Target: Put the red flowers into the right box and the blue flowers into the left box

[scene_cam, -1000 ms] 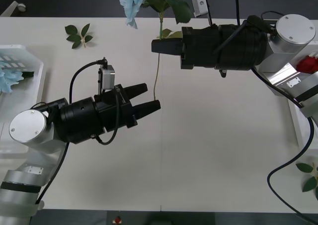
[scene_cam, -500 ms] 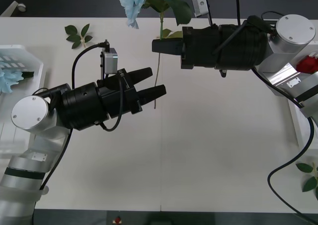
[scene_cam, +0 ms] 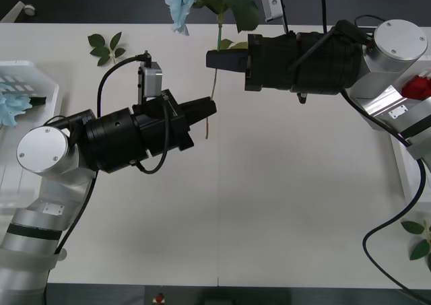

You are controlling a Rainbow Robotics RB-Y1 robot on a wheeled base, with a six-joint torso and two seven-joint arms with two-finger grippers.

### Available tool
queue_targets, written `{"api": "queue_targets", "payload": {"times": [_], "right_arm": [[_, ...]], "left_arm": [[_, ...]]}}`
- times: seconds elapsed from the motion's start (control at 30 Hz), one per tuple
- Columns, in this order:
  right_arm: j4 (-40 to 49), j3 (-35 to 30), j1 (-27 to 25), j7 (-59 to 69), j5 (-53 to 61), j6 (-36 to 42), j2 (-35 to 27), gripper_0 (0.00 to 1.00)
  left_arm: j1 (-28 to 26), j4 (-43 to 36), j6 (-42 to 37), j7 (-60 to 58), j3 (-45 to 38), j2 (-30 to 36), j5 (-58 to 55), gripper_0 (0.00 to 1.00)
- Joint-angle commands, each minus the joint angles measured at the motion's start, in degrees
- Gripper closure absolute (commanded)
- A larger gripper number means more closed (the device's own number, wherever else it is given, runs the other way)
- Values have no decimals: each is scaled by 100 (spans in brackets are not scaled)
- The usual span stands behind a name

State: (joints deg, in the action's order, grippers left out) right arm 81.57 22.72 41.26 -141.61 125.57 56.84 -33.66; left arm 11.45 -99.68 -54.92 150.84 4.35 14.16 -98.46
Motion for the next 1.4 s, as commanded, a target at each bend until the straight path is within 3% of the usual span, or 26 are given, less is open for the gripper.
{"api": "queue_targets", "payload": {"times": [0.03,0.23,0.3,0.4,0.47,0.63,0.8,1.03,1.23,1.4], "right_arm": [[60,-40,14,-138,-15,-6,9,100],[60,-40,22,-138,11,-24,-9,97],[60,-40,22,-138,11,-24,-35,48],[60,-40,22,-147,11,-24,-79,20],[60,-92,22,-200,11,-15,-88,11],[60,-207,22,-314,11,29,-88,3],[60,-224,22,-437,11,29,-97,0],[60,-224,31,-595,29,47,-176,0],[60,-224,58,-754,29,504,-791,0],[60,-224,66,-929,29,1172,-1538,0]], "left_arm": [[139,-78,43,51,75,87,99,100],[139,-69,34,-10,84,131,99,100],[139,-69,34,-37,75,122,82,100],[130,-60,34,-72,75,131,55,100],[130,-69,34,-89,75,140,29,100],[130,-69,34,-160,31,307,-252,100],[130,-69,-89,-467,-136,940,-929,100],[95,-69,-994,-1557,-1147,1906,-1263,100],[-222,-69,-1495,-2550,-2421,2451,-1034,100],[-564,-60,-1601,-2691,-3221,2856,-753,100]]}}
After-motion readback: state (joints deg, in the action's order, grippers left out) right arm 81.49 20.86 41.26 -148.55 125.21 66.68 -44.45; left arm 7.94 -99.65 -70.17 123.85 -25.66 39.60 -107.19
